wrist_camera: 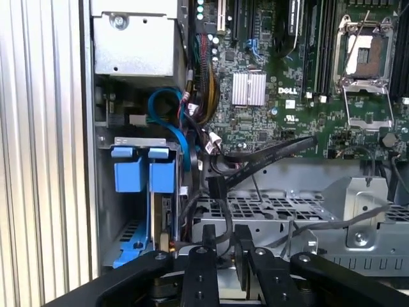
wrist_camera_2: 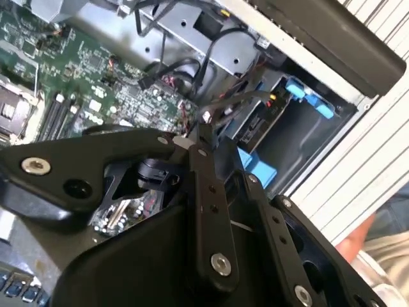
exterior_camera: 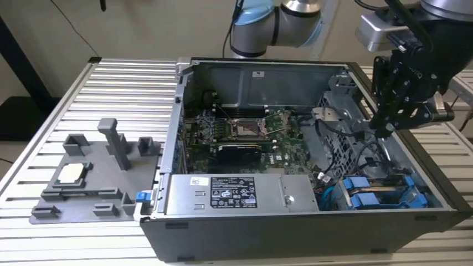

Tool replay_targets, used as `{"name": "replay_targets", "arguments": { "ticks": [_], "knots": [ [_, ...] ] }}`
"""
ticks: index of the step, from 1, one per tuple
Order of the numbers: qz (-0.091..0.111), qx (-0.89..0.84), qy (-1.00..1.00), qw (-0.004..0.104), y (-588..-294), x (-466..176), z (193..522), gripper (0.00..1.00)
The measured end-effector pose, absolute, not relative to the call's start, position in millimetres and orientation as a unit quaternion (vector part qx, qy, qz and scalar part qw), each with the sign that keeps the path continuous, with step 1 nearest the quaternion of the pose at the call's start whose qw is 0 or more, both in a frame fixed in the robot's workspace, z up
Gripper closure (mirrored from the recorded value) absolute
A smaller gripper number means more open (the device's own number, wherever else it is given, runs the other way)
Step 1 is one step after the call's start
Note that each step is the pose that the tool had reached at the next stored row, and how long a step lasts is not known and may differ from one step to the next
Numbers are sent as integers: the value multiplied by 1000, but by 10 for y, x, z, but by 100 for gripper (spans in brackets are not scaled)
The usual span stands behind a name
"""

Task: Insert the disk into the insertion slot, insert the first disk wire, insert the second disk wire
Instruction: 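Insert the first disk wire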

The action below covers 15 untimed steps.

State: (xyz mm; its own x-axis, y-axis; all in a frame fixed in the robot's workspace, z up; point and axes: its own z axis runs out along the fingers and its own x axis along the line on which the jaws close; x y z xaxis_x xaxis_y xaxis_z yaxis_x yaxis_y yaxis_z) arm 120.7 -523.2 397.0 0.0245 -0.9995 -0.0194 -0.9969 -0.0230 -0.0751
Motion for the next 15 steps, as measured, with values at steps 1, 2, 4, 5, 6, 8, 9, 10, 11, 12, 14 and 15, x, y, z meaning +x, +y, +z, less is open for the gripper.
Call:
{"name": "replay_targets", "arguments": {
  "ticks": [1, 2, 4, 5, 6, 8, 9, 10, 11, 12, 14, 15],
  "knots": [
    [-23, -715, 698, 30, -5232, 1189, 3971, 73],
    [-26, -716, 697, 27, -5231, 1171, 3970, 73],
    [-32, -717, 696, 21, -5226, 1139, 3970, 73],
    [-35, -718, 695, 17, -5221, 1124, 3971, 73],
    [-38, -718, 695, 14, -5209, 1109, 3970, 73],
    [-40, -718, 694, 12, -5159, 1084, 3971, 73],
    [-41, -719, 694, 13, -5137, 1073, 3970, 73],
    [-41, -719, 694, 13, -5117, 1063, 3970, 73],
    [-41, -719, 694, 13, -5102, 1051, 3971, 73],
    [-42, -719, 694, 12, -5095, 1038, 3971, 73],
    [-44, -720, 692, 10, -5089, 1012, 3971, 73],
    [-46, -721, 691, 8, -5087, 1000, 3970, 73]
  ]
}}
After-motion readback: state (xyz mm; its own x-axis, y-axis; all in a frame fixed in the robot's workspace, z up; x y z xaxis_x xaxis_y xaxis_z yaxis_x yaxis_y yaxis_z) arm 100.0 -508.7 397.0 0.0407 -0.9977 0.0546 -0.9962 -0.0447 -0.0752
